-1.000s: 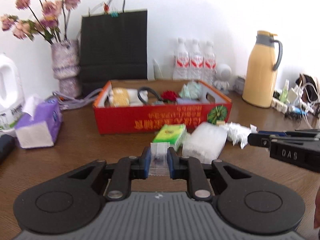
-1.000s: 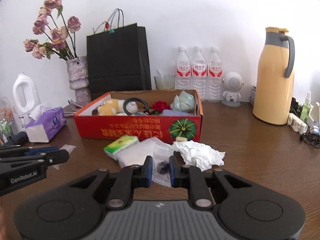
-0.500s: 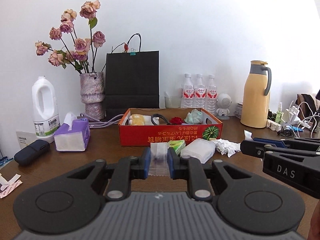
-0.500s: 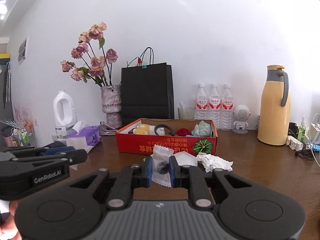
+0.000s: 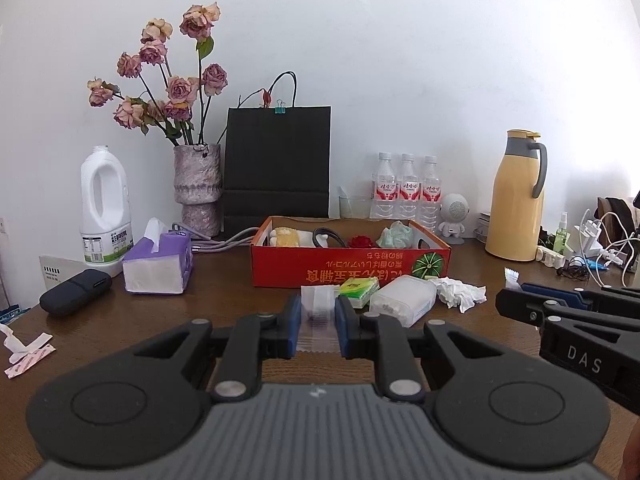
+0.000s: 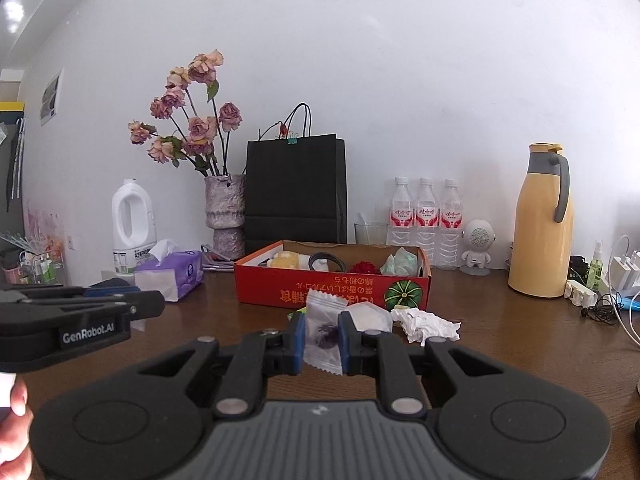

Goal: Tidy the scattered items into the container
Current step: 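Carry both clear packets into the cardboard box and open both grippers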

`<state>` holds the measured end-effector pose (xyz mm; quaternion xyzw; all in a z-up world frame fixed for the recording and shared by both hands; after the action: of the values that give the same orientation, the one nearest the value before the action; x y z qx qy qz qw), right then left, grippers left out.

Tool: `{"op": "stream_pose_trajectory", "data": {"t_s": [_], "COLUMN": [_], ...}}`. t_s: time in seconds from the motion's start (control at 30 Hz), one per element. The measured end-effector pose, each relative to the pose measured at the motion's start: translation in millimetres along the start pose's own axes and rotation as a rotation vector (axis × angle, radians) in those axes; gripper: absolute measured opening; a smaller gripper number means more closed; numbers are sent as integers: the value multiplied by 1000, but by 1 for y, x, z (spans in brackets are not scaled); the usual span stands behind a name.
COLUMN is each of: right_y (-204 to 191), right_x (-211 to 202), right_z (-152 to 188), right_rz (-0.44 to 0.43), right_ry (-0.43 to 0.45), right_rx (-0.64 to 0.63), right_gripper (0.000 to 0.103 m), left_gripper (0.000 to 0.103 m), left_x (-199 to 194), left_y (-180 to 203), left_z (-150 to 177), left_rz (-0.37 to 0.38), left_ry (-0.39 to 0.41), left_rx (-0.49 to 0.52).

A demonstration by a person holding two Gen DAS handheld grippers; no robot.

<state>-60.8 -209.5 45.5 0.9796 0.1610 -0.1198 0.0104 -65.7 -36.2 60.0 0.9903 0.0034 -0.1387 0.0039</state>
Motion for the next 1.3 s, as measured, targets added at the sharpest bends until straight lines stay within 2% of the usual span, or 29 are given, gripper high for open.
{"op": "stream_pose_trajectory", "data": {"t_s": [0.13,0.3,0.37,0.5,0.57,0.63,0.73,0.8,0.9,0.97,1.03,1.13,1.17,1.2,1.3], "right_y": [17,58,79,113,124,137,155,159,156,153,154,156,157,158,160], "right_x": [43,131,174,248,283,316,370,403,440,454,461,461,460,459,452], "right_z": [-20,-62,-80,-111,-122,-128,-127,-119,-97,-82,-73,-70,-71,-74,-88], "right_rz": [10,20,11,34,43,43,3,-44,-29,5,51,65,64,65,60], "right_ry": [-7,-29,-50,-114,-190,-289,-518,-672,-862,-936,-955,-946,-946,-945,-934], "right_rx": [6,64,115,150,136,155,214,232,212,180,157,144,155,166,193], "right_gripper": [16,16,16,16,16,16,16,16,16,16,18,17,22,31,39], "left_gripper": [19,19,19,19,19,19,19,19,19,20,33,42,43,44,58], "left_x": [52,160,206,291,324,355,402,428,458,468,473,475,473,472,464], "left_y": [7,27,34,39,41,43,48,53,64,67,66,57,53,50,39], "left_z": [-23,-67,-88,-121,-130,-131,-117,-102,-81,-75,-73,-76,-78,-82,-100], "left_rz": [49,130,125,138,154,201,233,221,226,206,202,235,235,231,220], "left_ry": [14,-18,-29,-128,-197,-291,-493,-602,-725,-748,-757,-778,-785,-785,-784], "left_rx": [11,22,33,13,-6,-26,-60,-46,-14,-5,-16,-59,-71,-83,-84]}}
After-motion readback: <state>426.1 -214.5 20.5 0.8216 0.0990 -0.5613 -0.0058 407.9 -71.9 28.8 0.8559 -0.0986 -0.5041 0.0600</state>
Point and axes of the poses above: each gripper's, at about its wrist camera, not at the fingertips, and x roughly the way its jaws point, y to its right, z to its underside, the point moved 4 cm from there along x, roughly the way its jaws point
